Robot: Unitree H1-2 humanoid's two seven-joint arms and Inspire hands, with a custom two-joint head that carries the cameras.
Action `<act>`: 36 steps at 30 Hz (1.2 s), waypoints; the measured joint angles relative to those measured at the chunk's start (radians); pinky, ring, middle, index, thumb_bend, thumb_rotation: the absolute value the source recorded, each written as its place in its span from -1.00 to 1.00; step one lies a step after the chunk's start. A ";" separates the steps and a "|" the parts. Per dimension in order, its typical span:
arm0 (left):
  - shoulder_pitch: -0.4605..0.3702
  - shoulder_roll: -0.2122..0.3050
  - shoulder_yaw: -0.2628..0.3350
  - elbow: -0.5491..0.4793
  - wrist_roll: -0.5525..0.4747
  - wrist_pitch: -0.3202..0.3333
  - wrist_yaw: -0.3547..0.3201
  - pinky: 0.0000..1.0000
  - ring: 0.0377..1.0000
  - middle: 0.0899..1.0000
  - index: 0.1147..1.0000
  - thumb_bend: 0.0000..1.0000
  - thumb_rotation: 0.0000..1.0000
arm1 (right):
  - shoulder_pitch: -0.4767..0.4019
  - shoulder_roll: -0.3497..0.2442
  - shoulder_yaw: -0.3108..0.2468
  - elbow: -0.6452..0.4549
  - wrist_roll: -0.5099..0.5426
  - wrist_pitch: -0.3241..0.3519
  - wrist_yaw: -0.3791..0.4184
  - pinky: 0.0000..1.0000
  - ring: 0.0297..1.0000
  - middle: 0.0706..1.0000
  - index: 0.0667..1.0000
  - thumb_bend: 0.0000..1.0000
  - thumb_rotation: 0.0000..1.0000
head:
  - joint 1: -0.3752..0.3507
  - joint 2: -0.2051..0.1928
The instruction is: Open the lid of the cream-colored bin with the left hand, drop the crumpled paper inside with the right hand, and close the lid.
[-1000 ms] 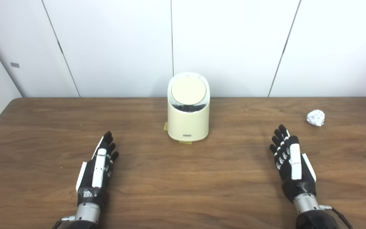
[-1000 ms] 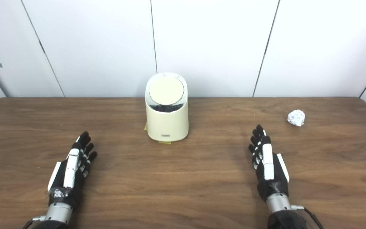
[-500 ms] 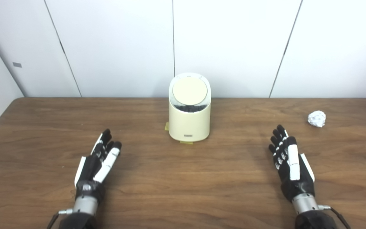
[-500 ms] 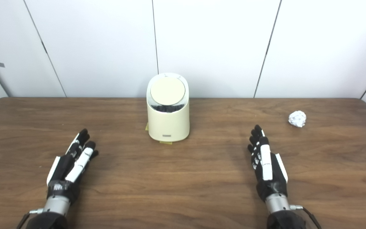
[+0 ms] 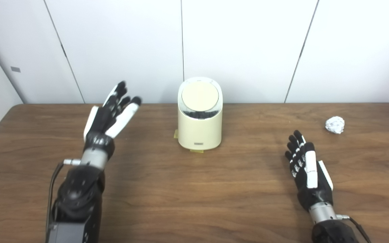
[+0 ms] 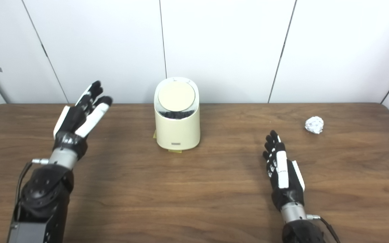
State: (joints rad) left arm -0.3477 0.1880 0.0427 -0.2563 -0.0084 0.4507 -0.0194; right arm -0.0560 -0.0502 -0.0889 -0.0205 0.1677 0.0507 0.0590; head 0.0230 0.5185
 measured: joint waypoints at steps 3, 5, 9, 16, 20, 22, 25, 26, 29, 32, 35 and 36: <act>-0.076 0.013 -0.037 0.015 0.031 0.015 -0.019 0.68 0.88 0.91 0.92 0.55 -0.17 | -0.002 -0.001 0.003 0.002 0.000 0.001 0.001 1.00 0.99 0.98 0.96 0.32 1.00 | 0.002 0.000; -0.133 0.020 -0.063 0.036 0.063 0.015 -0.035 0.76 0.86 0.90 0.93 0.55 -0.22 | -0.005 -0.001 0.008 0.004 -0.002 0.001 0.003 1.00 0.99 0.98 0.96 0.38 1.00 | 0.002 0.002; -0.249 0.057 -0.147 0.141 0.149 0.015 -0.099 0.76 0.84 0.91 0.94 0.67 -0.28 | -0.016 -0.001 0.015 0.016 -0.004 -0.002 0.006 1.00 0.99 0.98 0.96 0.39 1.00 | 0.003 0.000; -0.394 0.075 -0.191 0.307 0.266 0.015 -0.191 0.68 0.90 0.95 0.96 0.73 -0.52 | -0.036 -0.002 0.020 0.035 -0.018 -0.004 0.008 1.00 0.97 0.97 0.96 0.41 1.00 | -0.002 -0.005; -0.455 0.075 -0.197 0.370 0.355 0.015 -0.246 0.61 0.92 1.00 0.98 0.72 -0.56 | -0.041 -0.001 0.029 0.042 -0.039 -0.013 0.007 1.00 0.95 0.96 0.96 0.32 1.00 | -0.008 -0.005; -0.489 0.072 -0.197 0.393 0.391 0.015 -0.287 0.67 0.92 1.00 0.97 0.70 -0.74 | -0.042 0.001 0.032 0.044 -0.047 -0.019 0.006 1.00 0.94 0.95 0.95 0.28 1.00 | -0.011 -0.003; -0.542 0.073 -0.203 0.451 0.470 0.015 -0.352 0.67 0.89 0.98 0.94 0.71 -0.83 | -0.044 0.006 0.031 0.045 -0.051 -0.024 0.004 1.00 0.94 0.94 0.95 0.26 1.00 | -0.011 -0.003; -0.557 0.072 -0.205 0.462 0.498 0.015 -0.369 0.69 0.90 0.98 0.93 0.72 -0.86 | -0.045 0.008 0.031 0.045 -0.052 -0.024 0.004 1.00 0.94 0.94 0.95 0.25 1.00 | -0.011 -0.002; -0.594 0.073 -0.208 0.480 0.557 0.015 -0.408 0.68 0.89 0.99 0.90 0.74 -0.95 | -0.046 0.015 0.026 0.047 -0.053 -0.034 -0.005 1.00 0.89 0.90 0.90 0.19 0.98 | -0.008 -0.005; -0.626 0.086 -0.250 0.503 0.578 0.015 -0.421 0.66 0.91 0.99 0.88 0.76 -0.93 | -0.051 0.024 0.017 0.059 -0.057 -0.082 -0.021 1.00 0.90 0.90 0.90 0.17 0.98 | -0.009 -0.003; -0.653 0.094 -0.298 0.535 0.588 0.015 -0.420 0.64 0.91 0.98 0.87 0.77 -0.88 | -0.053 0.028 0.014 0.064 -0.061 -0.097 -0.032 1.00 0.91 0.90 0.90 0.19 1.00 | -0.015 -0.003; -0.658 0.096 -0.315 0.544 0.597 0.015 -0.420 0.64 0.91 0.98 0.87 0.77 -0.87 | -0.054 0.030 0.014 0.066 -0.062 -0.098 -0.035 1.00 0.91 0.90 0.90 0.18 1.00 | -0.015 -0.003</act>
State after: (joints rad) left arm -1.0054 0.2838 -0.2722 0.2872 0.5890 0.4656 -0.4393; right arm -0.1104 -0.0199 -0.0750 0.0453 0.1053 -0.0472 0.0236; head 0.0077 0.5154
